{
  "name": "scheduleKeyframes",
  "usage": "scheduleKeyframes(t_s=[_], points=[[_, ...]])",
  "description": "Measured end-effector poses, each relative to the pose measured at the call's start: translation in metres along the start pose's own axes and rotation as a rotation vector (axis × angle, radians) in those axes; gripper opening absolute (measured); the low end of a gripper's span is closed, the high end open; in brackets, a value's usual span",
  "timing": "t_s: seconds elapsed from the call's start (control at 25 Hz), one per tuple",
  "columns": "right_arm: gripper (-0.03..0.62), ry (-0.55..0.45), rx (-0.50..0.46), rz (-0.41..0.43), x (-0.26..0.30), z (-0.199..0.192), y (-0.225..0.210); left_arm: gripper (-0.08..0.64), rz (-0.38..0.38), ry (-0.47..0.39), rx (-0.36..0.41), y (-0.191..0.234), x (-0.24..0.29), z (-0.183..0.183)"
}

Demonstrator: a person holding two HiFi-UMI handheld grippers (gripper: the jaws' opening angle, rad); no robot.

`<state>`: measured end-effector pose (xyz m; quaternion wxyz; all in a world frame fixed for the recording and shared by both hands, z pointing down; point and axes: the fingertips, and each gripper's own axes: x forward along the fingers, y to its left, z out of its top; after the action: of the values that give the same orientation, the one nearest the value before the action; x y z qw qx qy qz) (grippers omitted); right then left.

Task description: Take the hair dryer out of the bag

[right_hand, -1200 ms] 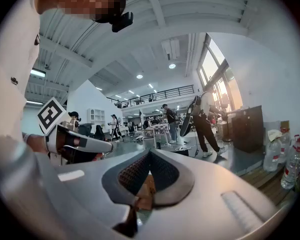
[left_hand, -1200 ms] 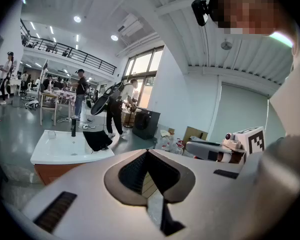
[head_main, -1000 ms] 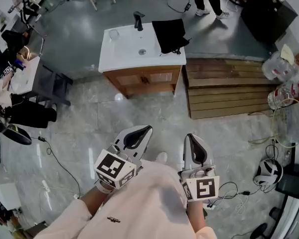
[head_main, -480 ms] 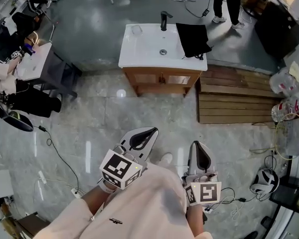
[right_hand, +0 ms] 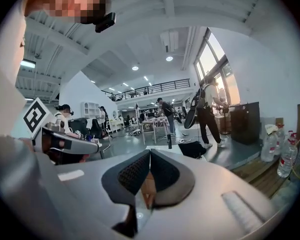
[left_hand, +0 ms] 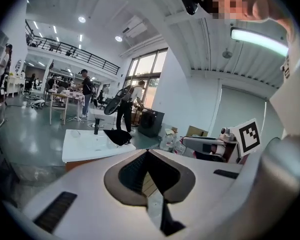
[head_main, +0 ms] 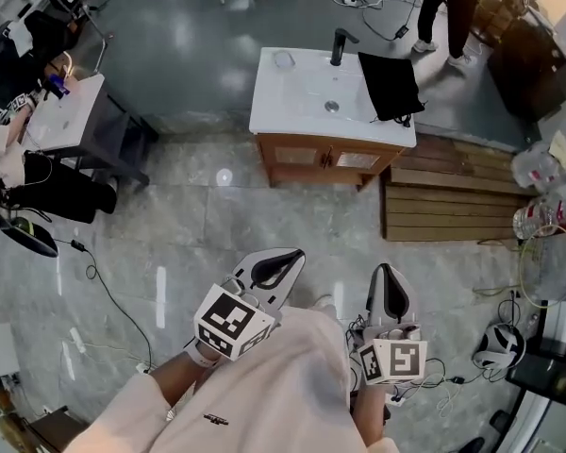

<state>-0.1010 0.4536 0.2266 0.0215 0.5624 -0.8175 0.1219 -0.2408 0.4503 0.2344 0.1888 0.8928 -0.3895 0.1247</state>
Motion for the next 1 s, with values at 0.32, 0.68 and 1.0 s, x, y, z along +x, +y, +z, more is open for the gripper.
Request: scheduleKeyframes(t_s=[0.32, 0.68, 1.0], points=[[0.012, 0.021, 0.045, -0.065, 0.025, -0.005, 0.027, 0.008, -0.035, -0.017, -0.012, 0.035, -0.027, 0.005], [0.012, 0.028, 0.046, -0.060, 0.052, -0.012, 0.024, 0.008, -0.045, -0.001, -0.018, 0.063, 0.002, 0.006], [0.012, 0.006, 0.075, -0.069, 0.100, -0.006, -0.029, 0.008, -0.071, 0.029, 0.007, 0.080, 0.068, 0.031]])
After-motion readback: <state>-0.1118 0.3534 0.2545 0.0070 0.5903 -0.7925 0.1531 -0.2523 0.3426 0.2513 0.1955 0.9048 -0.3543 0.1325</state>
